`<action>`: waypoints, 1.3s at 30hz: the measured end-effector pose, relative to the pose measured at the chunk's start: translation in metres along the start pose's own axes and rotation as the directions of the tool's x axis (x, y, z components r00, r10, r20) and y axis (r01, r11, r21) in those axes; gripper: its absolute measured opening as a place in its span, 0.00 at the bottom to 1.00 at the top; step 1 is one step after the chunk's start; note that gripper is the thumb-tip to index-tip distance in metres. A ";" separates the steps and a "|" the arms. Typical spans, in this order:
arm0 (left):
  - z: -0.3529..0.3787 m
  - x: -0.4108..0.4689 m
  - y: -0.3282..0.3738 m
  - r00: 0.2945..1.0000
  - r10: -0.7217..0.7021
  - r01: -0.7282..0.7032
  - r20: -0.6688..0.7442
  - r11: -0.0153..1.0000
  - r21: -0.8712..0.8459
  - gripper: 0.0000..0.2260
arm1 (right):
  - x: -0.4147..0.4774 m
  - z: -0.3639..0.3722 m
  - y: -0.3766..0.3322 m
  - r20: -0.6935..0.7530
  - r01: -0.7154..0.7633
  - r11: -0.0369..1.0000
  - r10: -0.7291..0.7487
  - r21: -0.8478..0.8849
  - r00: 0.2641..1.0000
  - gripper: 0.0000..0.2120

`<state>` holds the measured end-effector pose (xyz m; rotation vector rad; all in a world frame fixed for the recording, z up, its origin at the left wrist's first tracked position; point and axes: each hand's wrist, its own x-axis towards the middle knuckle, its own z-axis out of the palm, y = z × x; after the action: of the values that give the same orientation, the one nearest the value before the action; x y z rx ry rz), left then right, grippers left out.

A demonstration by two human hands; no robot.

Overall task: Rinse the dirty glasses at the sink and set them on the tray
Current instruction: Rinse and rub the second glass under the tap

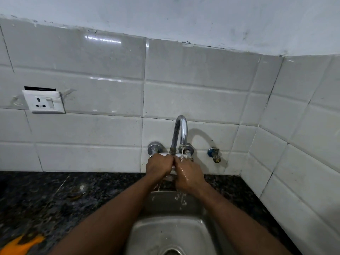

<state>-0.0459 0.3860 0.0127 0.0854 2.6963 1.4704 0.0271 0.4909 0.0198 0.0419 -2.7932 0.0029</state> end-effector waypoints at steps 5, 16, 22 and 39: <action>-0.008 -0.017 -0.004 0.837 0.545 -0.546 0.051 0.838 -0.007 0.16 | 0.004 -0.018 0.024 0.363 -0.210 0.853 0.025 0.479 0.931 0.30; -0.007 -0.022 -0.005 0.817 0.576 -0.574 -0.019 0.817 0.060 0.19 | 0.003 -0.012 0.018 0.317 -0.221 0.815 0.049 0.535 0.947 0.27; -0.008 -0.027 0.013 0.941 0.332 -0.337 0.060 0.936 0.102 0.28 | -0.003 0.007 0.010 0.098 -0.070 0.928 0.037 0.366 0.995 0.39; -0.007 -0.025 -0.025 0.980 -0.048 0.119 0.195 0.920 -0.372 0.15 | -0.022 0.026 0.011 -0.209 -0.071 0.707 0.300 0.703 0.931 0.33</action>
<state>-0.0215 0.3650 -0.0036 0.0764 2.1977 1.8303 0.0381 0.5022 -0.0121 -0.0612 -2.3056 1.0162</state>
